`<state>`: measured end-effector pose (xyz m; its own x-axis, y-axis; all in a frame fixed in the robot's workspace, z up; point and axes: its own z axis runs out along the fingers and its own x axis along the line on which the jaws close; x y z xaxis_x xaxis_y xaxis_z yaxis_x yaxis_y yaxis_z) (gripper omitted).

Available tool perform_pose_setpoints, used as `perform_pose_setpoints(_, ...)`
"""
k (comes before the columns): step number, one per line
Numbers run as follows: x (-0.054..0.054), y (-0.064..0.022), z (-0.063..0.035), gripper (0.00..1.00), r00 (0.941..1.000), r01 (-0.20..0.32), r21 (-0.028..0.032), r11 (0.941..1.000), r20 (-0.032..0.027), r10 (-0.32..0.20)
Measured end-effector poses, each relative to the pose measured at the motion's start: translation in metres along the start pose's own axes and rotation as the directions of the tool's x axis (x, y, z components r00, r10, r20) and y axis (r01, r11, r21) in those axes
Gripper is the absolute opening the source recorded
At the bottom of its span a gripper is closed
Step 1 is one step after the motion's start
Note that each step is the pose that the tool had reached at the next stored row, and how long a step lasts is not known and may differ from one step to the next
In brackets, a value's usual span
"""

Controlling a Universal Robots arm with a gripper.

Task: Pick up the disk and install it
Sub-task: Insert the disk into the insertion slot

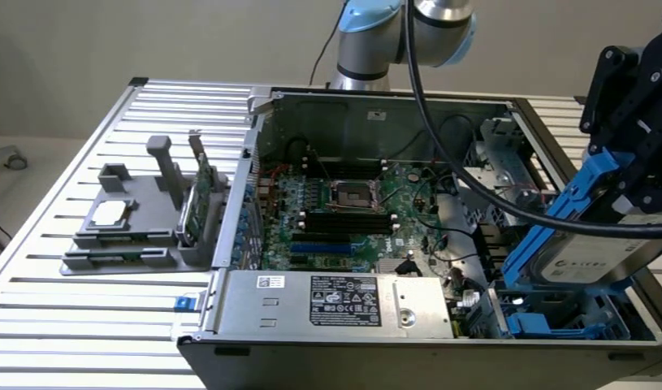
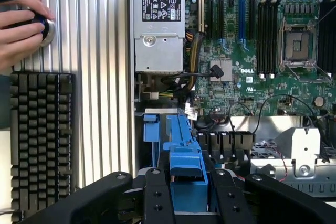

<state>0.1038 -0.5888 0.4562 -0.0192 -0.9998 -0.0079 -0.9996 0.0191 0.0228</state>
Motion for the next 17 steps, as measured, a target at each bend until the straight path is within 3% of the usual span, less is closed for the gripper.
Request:
perform_pose_setpoints(4, -0.0001, -0.0046, 0.0027, 0.33, 1.0000, 0.000, 0.0000, 1.0000, 0.0000, 0.000)
perform_pose_setpoints(17, 0.0000, -0.0052, 0.0111, 0.33, 1.0000, 0.000, 0.0000, 1.0000, 0.0001, 0.000)
